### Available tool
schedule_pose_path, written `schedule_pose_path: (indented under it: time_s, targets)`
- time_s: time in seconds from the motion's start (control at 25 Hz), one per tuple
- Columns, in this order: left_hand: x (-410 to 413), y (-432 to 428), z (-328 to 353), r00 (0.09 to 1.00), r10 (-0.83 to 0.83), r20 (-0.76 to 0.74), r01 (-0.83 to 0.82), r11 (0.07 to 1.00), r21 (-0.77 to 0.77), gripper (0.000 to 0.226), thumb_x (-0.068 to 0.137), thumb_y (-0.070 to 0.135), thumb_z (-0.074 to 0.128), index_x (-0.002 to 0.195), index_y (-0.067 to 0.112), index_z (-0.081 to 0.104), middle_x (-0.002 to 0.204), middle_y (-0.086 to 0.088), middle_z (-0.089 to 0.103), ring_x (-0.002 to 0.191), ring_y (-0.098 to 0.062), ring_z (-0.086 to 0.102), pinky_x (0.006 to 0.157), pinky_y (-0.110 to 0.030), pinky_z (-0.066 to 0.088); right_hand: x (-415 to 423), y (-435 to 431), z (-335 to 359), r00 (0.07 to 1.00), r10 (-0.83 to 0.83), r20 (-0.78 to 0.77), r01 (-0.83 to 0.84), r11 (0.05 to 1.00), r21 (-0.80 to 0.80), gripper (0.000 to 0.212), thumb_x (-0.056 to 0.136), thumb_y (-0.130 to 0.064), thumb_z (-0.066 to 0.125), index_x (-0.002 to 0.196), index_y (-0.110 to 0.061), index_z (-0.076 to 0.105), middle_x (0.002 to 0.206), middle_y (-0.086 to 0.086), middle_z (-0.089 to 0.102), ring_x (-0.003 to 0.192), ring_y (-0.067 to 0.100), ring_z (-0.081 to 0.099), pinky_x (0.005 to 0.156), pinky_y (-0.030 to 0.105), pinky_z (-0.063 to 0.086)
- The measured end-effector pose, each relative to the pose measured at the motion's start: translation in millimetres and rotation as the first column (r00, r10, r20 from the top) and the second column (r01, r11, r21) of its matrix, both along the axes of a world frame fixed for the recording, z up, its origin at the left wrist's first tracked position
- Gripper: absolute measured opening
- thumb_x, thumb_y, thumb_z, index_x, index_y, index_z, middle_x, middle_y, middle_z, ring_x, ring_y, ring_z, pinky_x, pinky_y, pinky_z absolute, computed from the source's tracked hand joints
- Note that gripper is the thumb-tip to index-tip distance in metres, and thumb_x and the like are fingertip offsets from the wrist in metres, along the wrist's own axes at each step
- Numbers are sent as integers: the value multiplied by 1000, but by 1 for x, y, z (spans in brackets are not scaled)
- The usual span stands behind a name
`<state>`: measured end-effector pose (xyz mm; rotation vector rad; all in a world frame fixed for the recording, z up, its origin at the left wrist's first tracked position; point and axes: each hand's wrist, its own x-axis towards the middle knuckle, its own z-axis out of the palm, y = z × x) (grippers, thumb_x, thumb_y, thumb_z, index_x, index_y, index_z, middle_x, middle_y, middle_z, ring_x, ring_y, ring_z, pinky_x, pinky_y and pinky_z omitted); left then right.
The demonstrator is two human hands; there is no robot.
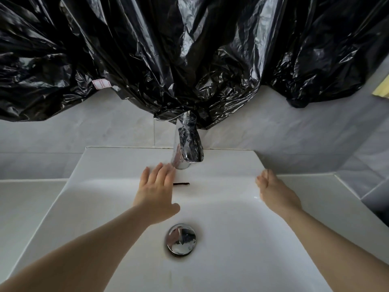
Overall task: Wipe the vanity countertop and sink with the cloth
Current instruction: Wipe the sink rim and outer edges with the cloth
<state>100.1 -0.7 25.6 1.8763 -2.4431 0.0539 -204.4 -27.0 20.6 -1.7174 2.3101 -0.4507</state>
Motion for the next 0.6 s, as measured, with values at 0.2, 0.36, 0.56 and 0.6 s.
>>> schedule_pose_path:
  time_s: [0.2,0.36,0.56,0.6]
  targets:
    - [-26,18,-13,999,-29,-36,28,999,-23,75,89,61,18,117,7,60,119,-18,60,118,-36,52,104,-42,24,-9,-6,8,899,-136,416,125,991,55,35,97,-43,31,85,-25,58,72,-1,62,64,18,58,67,29,46]
    - [-65,13,-1,999,13,-48,-14,1000,-27,78,89,60,2,139,13,39,144,-15,38,137,-34,29,114,-41,16,-11,7,12,746,-50,664,60,998,7,29,101,-32,34,81,-21,51,70,-2,51,50,10,43,49,23,37]
    - [-148,-22,15,983,-73,-167,86,993,75,51,99,43,16,148,31,7,157,6,6,144,-23,-6,115,-41,-3,-34,53,19,476,-17,879,-87,994,67,28,100,-37,35,84,-20,50,74,-4,46,33,-1,36,34,14,32]
    - [-162,-31,18,978,-45,-206,68,992,105,51,99,43,15,148,32,7,157,8,8,144,-23,-5,115,-43,-2,-35,53,20,462,-31,886,-99,991,87,30,100,-41,34,88,-20,52,71,-4,44,33,-1,35,35,14,33]
